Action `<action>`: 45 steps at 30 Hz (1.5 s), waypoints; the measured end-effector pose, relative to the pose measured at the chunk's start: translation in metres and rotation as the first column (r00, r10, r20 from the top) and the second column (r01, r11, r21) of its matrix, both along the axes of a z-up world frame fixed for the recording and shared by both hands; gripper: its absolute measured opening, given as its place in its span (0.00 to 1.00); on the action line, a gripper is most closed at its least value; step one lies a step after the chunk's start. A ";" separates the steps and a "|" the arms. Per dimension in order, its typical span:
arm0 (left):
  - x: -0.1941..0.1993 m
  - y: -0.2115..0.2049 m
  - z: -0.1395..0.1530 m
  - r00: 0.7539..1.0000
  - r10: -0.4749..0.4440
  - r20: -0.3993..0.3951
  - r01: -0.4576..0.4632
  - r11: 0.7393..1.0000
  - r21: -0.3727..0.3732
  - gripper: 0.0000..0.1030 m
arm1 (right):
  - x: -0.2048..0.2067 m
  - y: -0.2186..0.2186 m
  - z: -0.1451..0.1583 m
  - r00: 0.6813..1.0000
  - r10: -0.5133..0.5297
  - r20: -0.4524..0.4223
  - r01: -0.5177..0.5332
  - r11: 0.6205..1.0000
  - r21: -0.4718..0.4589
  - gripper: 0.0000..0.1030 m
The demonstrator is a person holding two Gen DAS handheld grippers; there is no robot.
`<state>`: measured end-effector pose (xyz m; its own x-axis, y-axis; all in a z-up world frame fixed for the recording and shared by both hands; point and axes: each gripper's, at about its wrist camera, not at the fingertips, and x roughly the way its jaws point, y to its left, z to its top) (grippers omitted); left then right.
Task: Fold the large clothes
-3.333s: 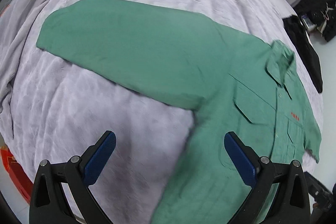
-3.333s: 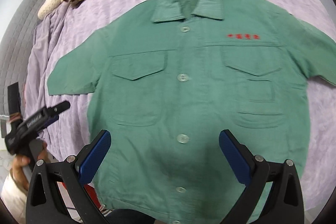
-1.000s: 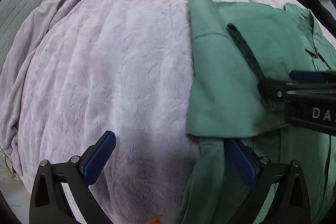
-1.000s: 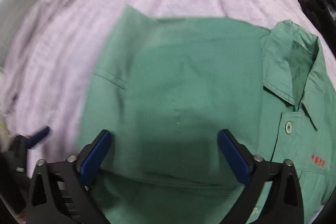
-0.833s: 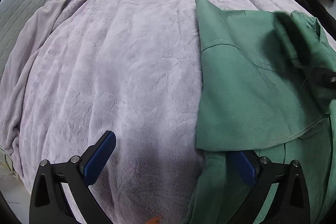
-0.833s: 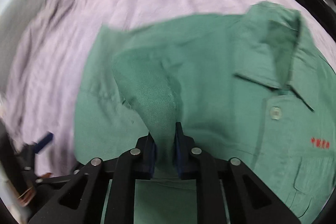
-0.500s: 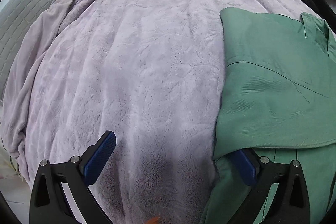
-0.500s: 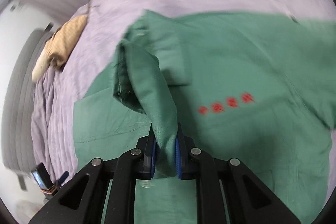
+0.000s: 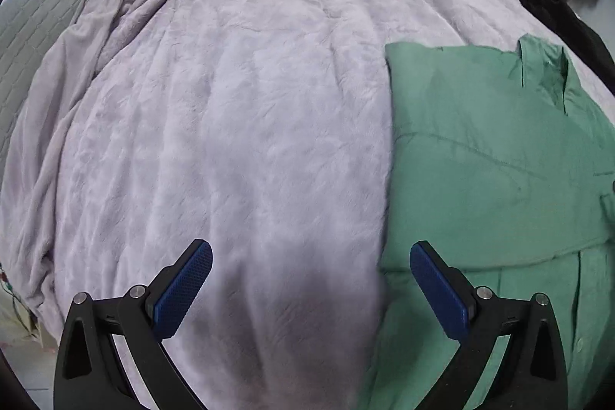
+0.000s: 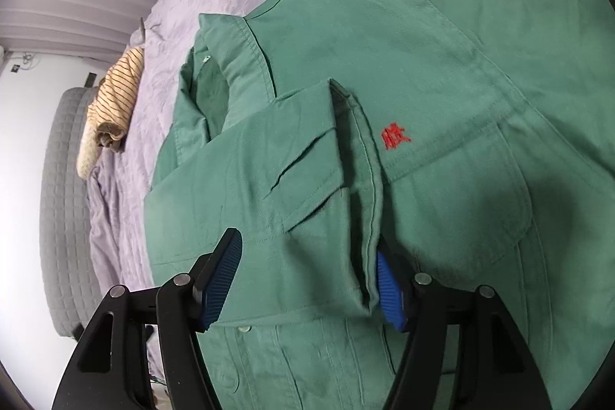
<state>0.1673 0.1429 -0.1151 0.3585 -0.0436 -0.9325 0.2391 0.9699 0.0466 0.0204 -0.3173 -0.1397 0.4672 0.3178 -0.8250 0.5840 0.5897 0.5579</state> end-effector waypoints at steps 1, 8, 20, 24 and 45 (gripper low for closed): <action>0.010 -0.011 -0.002 1.000 -0.004 -0.003 0.004 0.999 -0.035 1.00 | 0.005 0.001 0.001 1.000 0.012 -0.012 -0.012 1.000 -0.018 0.44; 0.049 -0.082 -0.037 0.996 -0.073 0.047 0.071 0.997 0.042 1.00 | 0.036 0.014 0.052 0.966 0.248 0.077 -0.220 0.940 -0.261 0.07; 0.028 -0.064 -0.031 0.998 -0.058 -0.015 0.060 0.993 0.099 1.00 | -0.024 -0.020 0.010 0.986 0.102 -0.135 -0.137 0.950 -0.281 0.16; 0.003 -0.072 -0.018 0.994 -0.094 -0.062 0.099 0.992 0.081 1.00 | -0.046 -0.018 0.028 0.986 0.094 -0.140 -0.129 0.955 -0.267 0.52; -0.112 -0.173 0.042 0.938 -0.317 -0.138 0.321 0.947 0.008 1.00 | -0.126 0.021 0.066 0.989 0.044 -0.144 -0.065 0.988 -0.139 0.79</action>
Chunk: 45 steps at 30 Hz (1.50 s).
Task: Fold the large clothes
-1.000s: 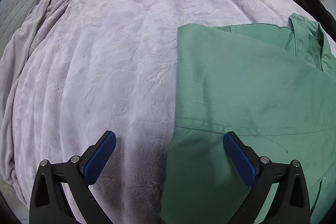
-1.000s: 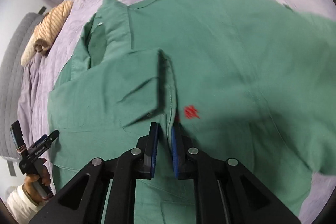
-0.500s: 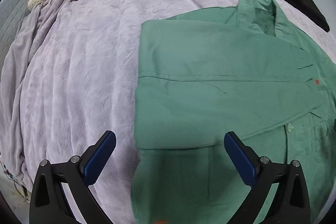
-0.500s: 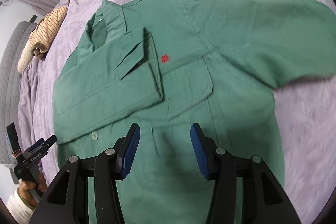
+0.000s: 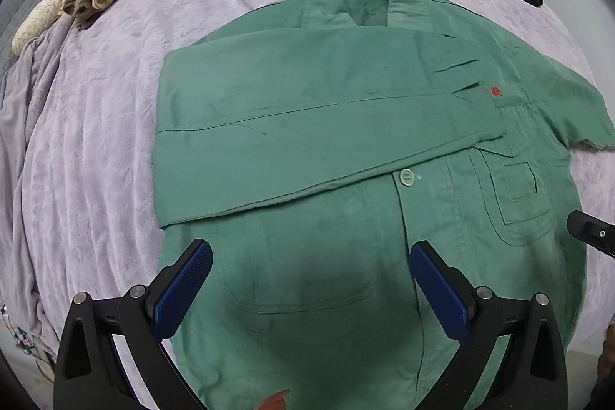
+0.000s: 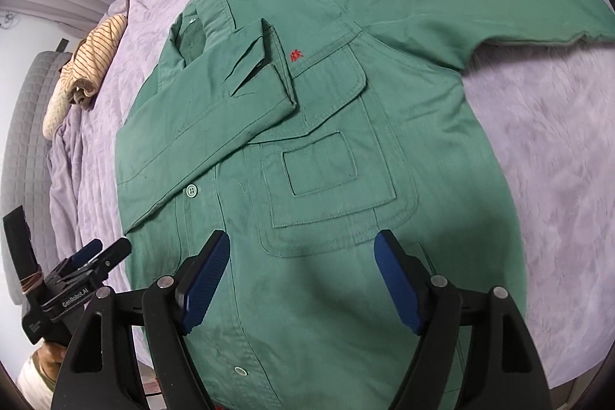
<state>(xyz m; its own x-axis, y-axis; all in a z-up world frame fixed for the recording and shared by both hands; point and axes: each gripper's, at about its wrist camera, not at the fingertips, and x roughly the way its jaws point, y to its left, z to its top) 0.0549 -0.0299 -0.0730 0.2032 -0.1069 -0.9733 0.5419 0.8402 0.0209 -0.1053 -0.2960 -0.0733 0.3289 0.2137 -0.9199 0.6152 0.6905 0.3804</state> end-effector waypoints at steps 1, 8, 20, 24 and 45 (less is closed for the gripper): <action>-0.003 -0.005 0.000 1.000 -0.010 -0.004 0.010 1.000 0.002 1.00 | -0.002 -0.001 0.000 1.000 -0.002 0.000 0.002 1.000 0.003 0.80; -0.017 -0.037 -0.003 0.997 -0.060 -0.045 0.061 0.998 0.014 1.00 | -0.011 -0.013 0.000 1.000 -0.016 0.025 0.016 0.999 0.031 0.92; -0.034 -0.095 -0.009 0.992 -0.120 -0.032 0.121 0.991 0.051 1.00 | -0.029 -0.050 -0.005 0.996 -0.049 0.070 0.043 0.996 0.079 1.00; -0.038 -0.112 -0.014 0.991 -0.122 -0.052 0.125 0.990 0.063 1.00 | -0.039 -0.067 -0.009 0.992 -0.088 0.085 0.078 0.990 0.114 1.00; -0.036 -0.190 -0.033 0.994 -0.085 -0.069 0.082 0.996 -0.034 1.00 | -0.139 -0.322 -0.019 0.721 -0.636 0.274 0.600 0.771 0.213 1.00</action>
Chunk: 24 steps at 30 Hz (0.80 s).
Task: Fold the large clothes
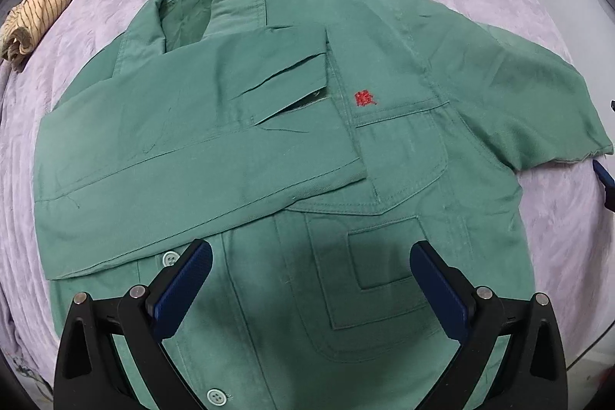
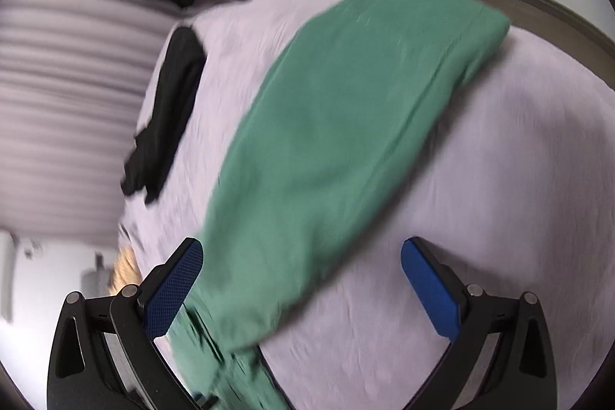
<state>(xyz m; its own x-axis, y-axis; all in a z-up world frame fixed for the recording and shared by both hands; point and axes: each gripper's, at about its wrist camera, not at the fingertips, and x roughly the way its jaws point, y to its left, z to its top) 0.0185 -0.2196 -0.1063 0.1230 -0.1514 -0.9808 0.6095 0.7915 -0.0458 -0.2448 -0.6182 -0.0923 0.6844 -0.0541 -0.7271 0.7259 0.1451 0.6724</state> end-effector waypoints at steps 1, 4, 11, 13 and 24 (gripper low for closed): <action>0.000 -0.004 -0.001 1.000 0.001 -0.002 -0.001 1.000 -0.005 1.00 | -0.001 -0.008 -0.001 0.999 -0.031 0.024 0.031 1.000 0.007 1.00; 0.003 -0.012 -0.002 1.000 0.014 -0.010 -0.014 1.000 -0.022 1.00 | -0.003 -0.031 -0.005 0.987 -0.138 0.080 0.135 0.990 0.038 1.00; 0.022 -0.004 0.002 1.000 0.029 0.003 -0.029 0.999 -0.043 1.00 | -0.012 -0.046 -0.028 0.932 -0.320 0.170 0.281 0.934 0.221 0.06; 0.027 0.004 0.004 0.999 0.040 0.015 -0.040 0.998 -0.043 1.00 | -0.011 -0.046 -0.022 0.929 -0.310 0.201 0.271 0.942 0.200 0.06; 0.073 0.080 0.014 0.986 0.143 0.084 -0.137 0.988 -0.073 1.00 | 0.142 0.052 0.089 0.875 0.319 0.365 -0.288 0.948 -0.138 0.06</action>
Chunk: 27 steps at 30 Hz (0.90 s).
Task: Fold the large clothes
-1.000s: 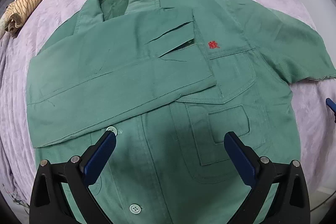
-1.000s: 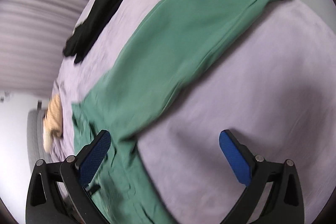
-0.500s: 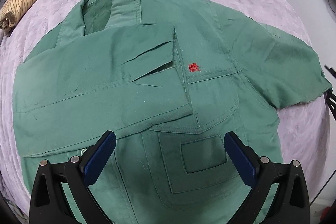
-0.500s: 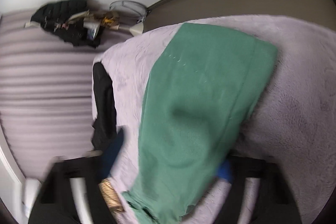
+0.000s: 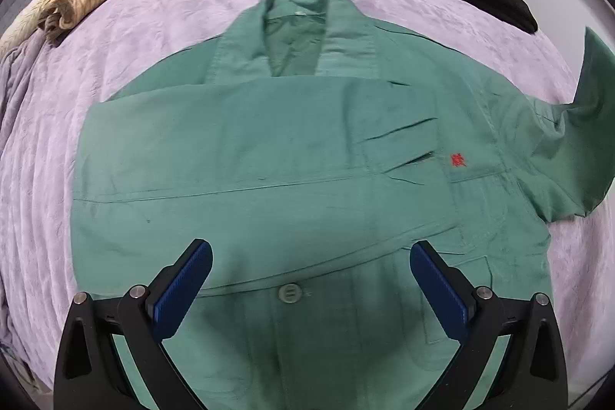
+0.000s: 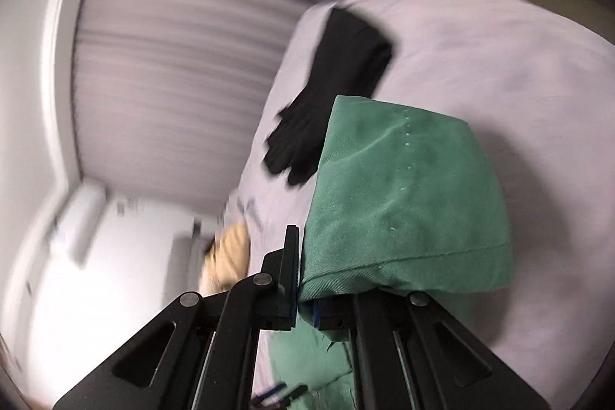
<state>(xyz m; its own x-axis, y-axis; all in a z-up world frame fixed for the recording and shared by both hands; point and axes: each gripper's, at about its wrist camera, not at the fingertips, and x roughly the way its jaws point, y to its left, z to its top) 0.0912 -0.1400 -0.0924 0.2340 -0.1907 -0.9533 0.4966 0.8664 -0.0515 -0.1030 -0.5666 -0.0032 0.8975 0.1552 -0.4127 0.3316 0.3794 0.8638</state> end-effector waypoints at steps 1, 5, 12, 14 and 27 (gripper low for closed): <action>0.004 0.012 0.001 1.000 0.019 0.006 -0.019 1.000 -0.004 1.00 | 0.021 0.020 0.008 0.998 0.065 -0.013 -0.066 0.997 -0.048 0.06; 0.024 0.055 -0.001 0.995 0.097 0.023 -0.097 0.995 -0.006 1.00 | 0.111 0.120 0.014 0.949 0.299 -0.101 -0.314 0.927 -0.205 0.06; 0.044 0.127 -0.019 0.980 0.197 0.039 -0.198 0.980 0.024 1.00 | 0.198 0.279 -0.093 0.786 0.509 -0.350 -0.585 0.796 -0.157 0.07; 0.046 0.143 -0.024 0.976 0.215 0.028 -0.216 0.976 0.029 1.00 | 0.200 0.299 -0.130 0.743 0.486 -0.460 -0.595 0.794 -0.123 0.10; 0.040 0.201 -0.021 0.959 0.285 0.010 -0.285 0.959 -0.011 1.00 | 0.192 0.269 -0.079 0.850 0.293 -0.437 -0.408 0.892 -0.195 0.12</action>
<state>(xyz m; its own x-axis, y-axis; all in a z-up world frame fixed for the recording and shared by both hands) 0.1310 0.0611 -0.1135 0.2905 -0.1239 -0.9488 0.2299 0.9716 -0.0565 0.0887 -0.2973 -0.0819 0.5629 0.2601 -0.7846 0.4145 0.7324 0.5402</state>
